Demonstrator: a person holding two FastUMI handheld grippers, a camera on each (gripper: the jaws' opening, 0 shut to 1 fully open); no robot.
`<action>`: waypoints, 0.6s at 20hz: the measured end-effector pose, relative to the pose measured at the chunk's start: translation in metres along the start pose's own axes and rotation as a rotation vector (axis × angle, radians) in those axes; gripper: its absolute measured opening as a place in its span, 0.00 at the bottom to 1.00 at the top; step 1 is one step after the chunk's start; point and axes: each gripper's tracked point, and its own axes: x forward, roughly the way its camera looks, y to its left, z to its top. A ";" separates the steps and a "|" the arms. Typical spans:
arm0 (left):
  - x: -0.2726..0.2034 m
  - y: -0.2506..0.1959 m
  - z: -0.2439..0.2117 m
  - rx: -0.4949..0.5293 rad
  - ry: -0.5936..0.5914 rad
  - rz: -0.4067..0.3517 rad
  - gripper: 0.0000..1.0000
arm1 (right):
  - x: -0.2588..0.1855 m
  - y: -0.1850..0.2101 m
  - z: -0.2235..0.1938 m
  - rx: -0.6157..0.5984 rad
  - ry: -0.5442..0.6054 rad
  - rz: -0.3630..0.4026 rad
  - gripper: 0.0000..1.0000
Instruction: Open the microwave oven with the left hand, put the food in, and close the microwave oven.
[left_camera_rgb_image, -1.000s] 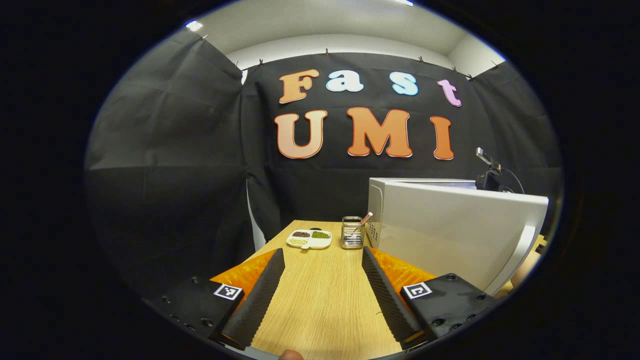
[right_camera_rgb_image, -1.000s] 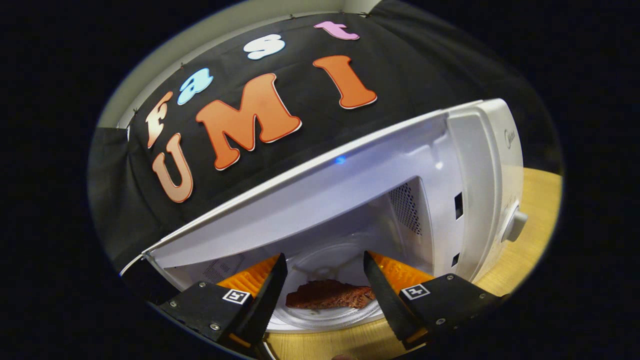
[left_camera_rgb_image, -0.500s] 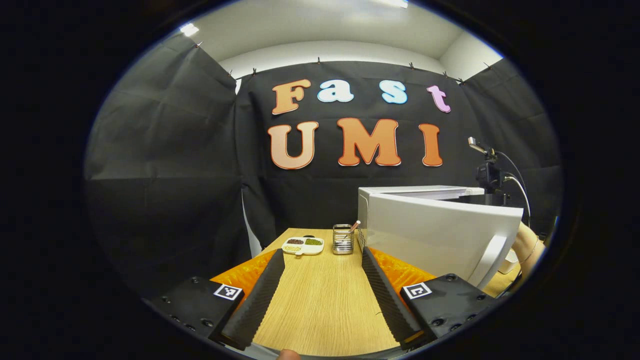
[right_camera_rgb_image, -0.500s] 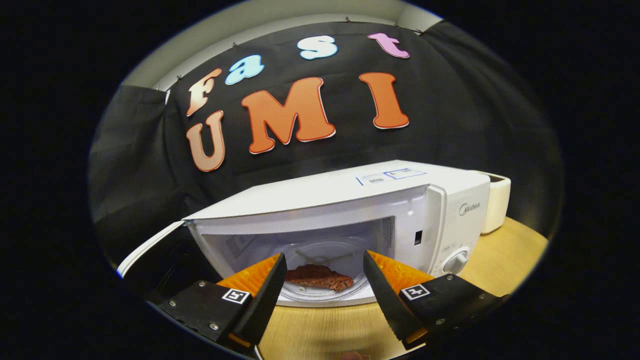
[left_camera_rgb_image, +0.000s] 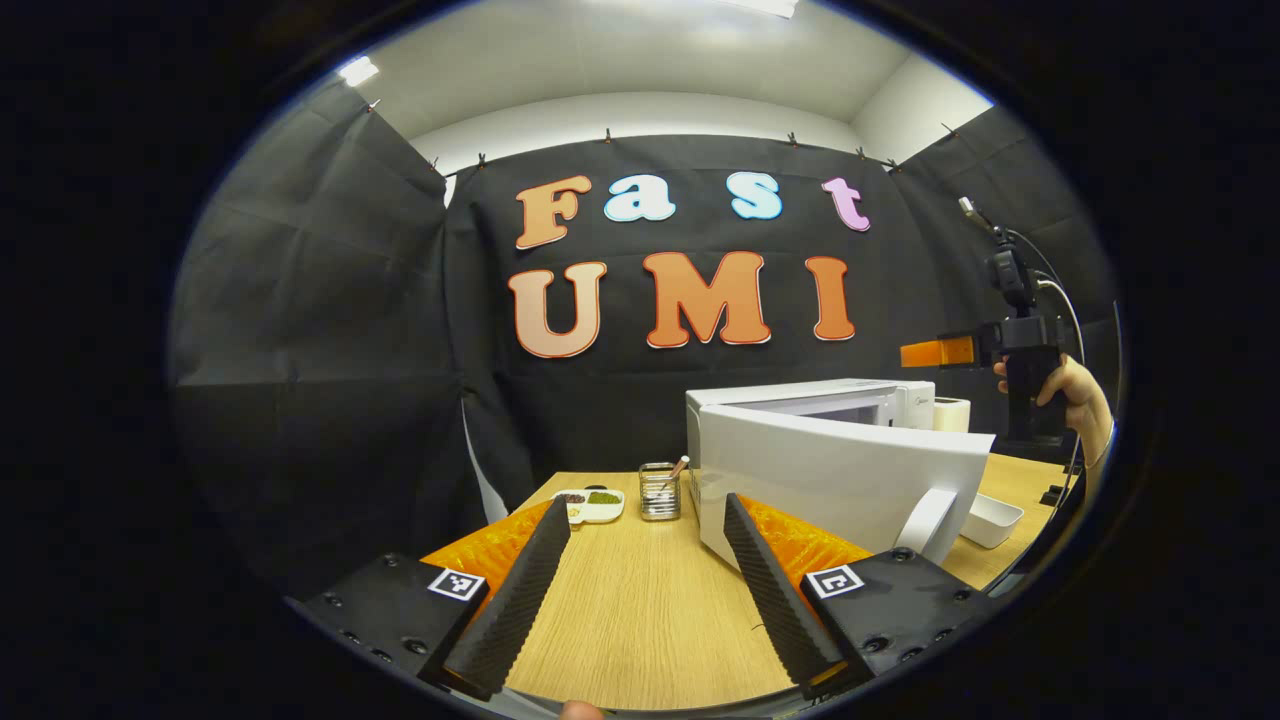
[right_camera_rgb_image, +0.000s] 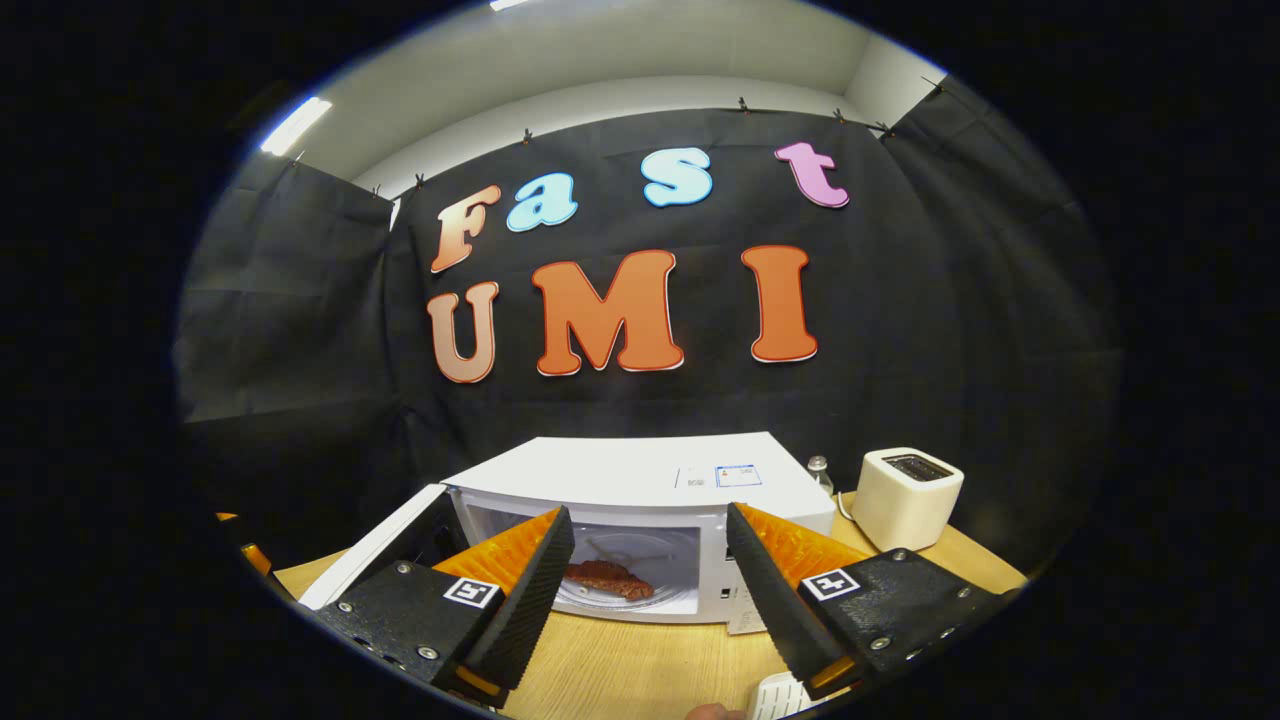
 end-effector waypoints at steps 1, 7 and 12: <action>0.003 -0.005 0.000 -0.001 0.001 -0.016 0.99 | -0.008 -0.008 0.008 0.000 -0.012 -0.009 0.94; 0.025 -0.046 -0.019 -0.012 0.050 -0.116 0.96 | -0.049 -0.060 0.029 -0.032 -0.038 -0.080 0.94; 0.044 -0.088 -0.036 -0.023 0.076 -0.197 0.97 | -0.077 -0.089 0.040 -0.005 -0.057 -0.105 0.94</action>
